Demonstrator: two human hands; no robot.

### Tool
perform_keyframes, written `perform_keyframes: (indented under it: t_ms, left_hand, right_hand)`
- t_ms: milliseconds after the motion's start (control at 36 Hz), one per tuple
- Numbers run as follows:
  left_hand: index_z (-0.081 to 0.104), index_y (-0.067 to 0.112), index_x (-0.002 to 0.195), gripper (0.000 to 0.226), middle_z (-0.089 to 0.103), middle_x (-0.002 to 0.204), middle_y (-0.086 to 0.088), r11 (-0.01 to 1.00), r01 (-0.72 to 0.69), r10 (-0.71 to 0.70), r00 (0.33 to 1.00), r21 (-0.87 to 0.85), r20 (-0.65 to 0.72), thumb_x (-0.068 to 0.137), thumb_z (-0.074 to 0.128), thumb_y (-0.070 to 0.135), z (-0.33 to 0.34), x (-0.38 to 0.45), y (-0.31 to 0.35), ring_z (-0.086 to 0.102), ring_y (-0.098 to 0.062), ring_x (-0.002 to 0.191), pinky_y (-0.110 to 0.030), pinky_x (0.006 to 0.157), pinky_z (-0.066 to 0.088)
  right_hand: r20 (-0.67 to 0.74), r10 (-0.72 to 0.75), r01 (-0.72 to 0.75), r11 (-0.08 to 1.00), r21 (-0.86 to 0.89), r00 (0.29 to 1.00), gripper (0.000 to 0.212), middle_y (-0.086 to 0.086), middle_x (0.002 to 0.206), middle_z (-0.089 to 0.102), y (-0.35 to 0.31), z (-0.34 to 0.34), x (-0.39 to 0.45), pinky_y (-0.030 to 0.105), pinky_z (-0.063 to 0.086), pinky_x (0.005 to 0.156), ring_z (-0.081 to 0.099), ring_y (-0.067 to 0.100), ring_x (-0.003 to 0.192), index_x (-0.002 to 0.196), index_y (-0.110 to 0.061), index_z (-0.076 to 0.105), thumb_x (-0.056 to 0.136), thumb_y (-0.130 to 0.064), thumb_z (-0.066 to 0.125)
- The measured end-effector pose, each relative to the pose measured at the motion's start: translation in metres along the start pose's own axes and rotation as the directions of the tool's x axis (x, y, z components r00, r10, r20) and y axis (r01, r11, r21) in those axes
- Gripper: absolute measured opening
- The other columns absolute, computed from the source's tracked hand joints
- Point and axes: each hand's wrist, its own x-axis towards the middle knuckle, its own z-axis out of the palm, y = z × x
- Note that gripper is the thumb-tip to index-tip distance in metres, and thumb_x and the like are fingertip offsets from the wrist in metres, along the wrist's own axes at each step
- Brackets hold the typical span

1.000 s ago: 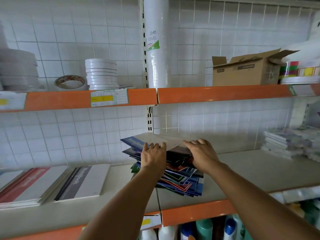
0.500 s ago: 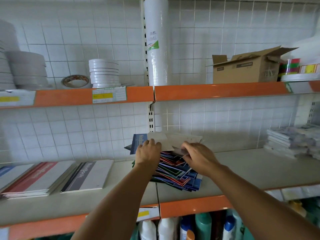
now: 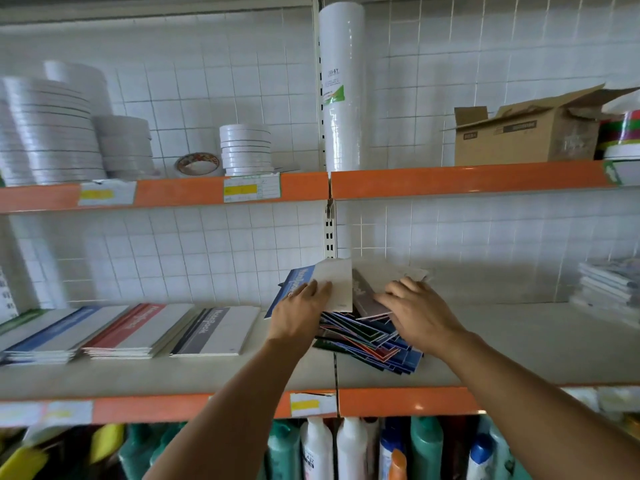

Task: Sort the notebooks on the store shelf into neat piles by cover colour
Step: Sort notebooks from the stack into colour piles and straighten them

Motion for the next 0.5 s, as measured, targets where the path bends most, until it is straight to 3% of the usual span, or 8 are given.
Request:
perform_keyframes:
  t_ms: [83, 167, 250, 278, 333, 361, 444, 500]
  left_hand:
    - [0.013, 0.025, 0.152, 0.059, 0.021, 0.156, 0.0, 0.999, 0.046, -0.046, 0.999, 0.014, -0.008, 0.1, 0.037, 0.01, -0.003, -0.015, -0.007, 0.024, -0.021, 0.142, -0.036, 0.105, 0.037]
    - [0.02, 0.024, 0.152, 0.057, 0.022, 0.157, -0.001, 0.995, 0.097, -0.097, 0.995, -0.028, -0.006, 0.099, 0.031, 0.004, -0.004, -0.033, -0.013, 0.024, -0.021, 0.143, -0.036, 0.105, 0.037]
    - [0.059, 0.017, 0.13, 0.051, 0.057, 0.133, -0.009, 0.994, 0.089, -0.097, 0.983, -0.061, -0.155, 0.089, 0.03, 0.005, -0.007, -0.049, -0.023, 0.06, -0.027, 0.117, -0.037, 0.077, 0.055]
    - [0.06, 0.016, 0.129, 0.051, 0.058, 0.132, -0.009, 0.992, 0.104, -0.114, 0.981, -0.068, -0.159, 0.088, 0.031, 0.005, -0.009, -0.055, -0.027, 0.06, -0.026, 0.116, -0.036, 0.077, 0.055]
    - [0.038, 0.021, 0.146, 0.054, 0.035, 0.152, -0.005, 0.99, 0.141, -0.142, 0.989, -0.027, -0.046, 0.095, 0.032, 0.002, -0.005, -0.069, -0.039, 0.037, -0.023, 0.138, -0.036, 0.101, 0.041]
    - [0.032, 0.023, 0.148, 0.055, 0.028, 0.155, -0.003, 0.984, 0.175, -0.175, 0.985, -0.035, 0.01, 0.097, 0.031, 0.003, -0.005, -0.076, -0.044, 0.029, -0.021, 0.142, -0.034, 0.106, 0.035]
    - [0.047, 0.019, 0.141, 0.052, 0.043, 0.147, -0.007, 0.985, 0.167, -0.17, 0.972, -0.033, -0.165, 0.093, 0.031, 0.004, -0.006, -0.09, -0.062, 0.045, -0.023, 0.132, -0.029, 0.096, 0.044]
    - [0.034, 0.023, 0.147, 0.054, 0.031, 0.154, -0.003, 0.977, 0.211, -0.212, 0.975, -0.013, -0.069, 0.097, 0.03, 0.004, -0.004, -0.101, -0.077, 0.032, -0.02, 0.141, -0.029, 0.105, 0.035]
  right_hand:
    - [0.037, -0.04, 0.04, 0.999, -0.004, 0.999, 0.046, 0.004, 0.151, 0.033, -0.005, -0.003, -0.002, 0.03, 0.026, 0.114, 0.031, 0.018, 0.137, 0.146, -0.015, 0.031, 0.1, -0.011, 0.036]
    - [0.066, -0.039, 0.035, 0.998, 0.053, 0.997, 0.074, 0.006, 0.157, 0.022, -0.011, -0.008, -0.003, 0.032, 0.032, 0.114, 0.031, 0.019, 0.139, 0.153, -0.021, 0.005, 0.093, 0.008, 0.035]
    - [0.042, -0.057, 0.055, 0.997, 0.056, 0.997, 0.088, 0.006, 0.16, 0.013, -0.021, -0.012, -0.002, 0.031, 0.037, 0.11, 0.031, 0.019, 0.14, 0.149, -0.03, -0.013, 0.09, 0.014, 0.035]
    - [0.028, -0.059, 0.057, 0.997, 0.054, 0.998, 0.089, 0.005, 0.16, 0.011, -0.025, -0.013, -0.001, 0.031, 0.037, 0.11, 0.031, 0.019, 0.14, 0.148, -0.031, -0.014, 0.089, 0.014, 0.035]
    - [0.011, -0.057, 0.056, 0.997, 0.047, 0.998, 0.089, 0.003, 0.161, 0.009, -0.035, -0.016, 0.001, 0.029, 0.036, 0.109, 0.029, 0.018, 0.141, 0.151, -0.032, -0.008, 0.088, 0.014, 0.035]
    - [0.004, -0.059, 0.059, 0.997, 0.051, 0.998, 0.089, 0.002, 0.161, 0.009, -0.041, -0.017, 0.002, 0.029, 0.036, 0.11, 0.028, 0.017, 0.142, 0.152, -0.031, -0.005, 0.087, 0.014, 0.035]
    - [0.006, -0.075, 0.075, 0.996, 0.053, 0.997, 0.088, 0.002, 0.161, 0.009, -0.062, -0.024, 0.008, 0.03, 0.032, 0.112, 0.025, 0.017, 0.143, 0.153, -0.03, 0.0, 0.086, 0.014, 0.036]
    - [0.021, -0.087, 0.086, 0.995, 0.053, 0.996, 0.088, 0.001, 0.161, 0.007, -0.076, -0.028, 0.012, 0.029, 0.031, 0.112, 0.025, 0.017, 0.143, 0.153, -0.03, -0.001, 0.087, 0.013, 0.038]
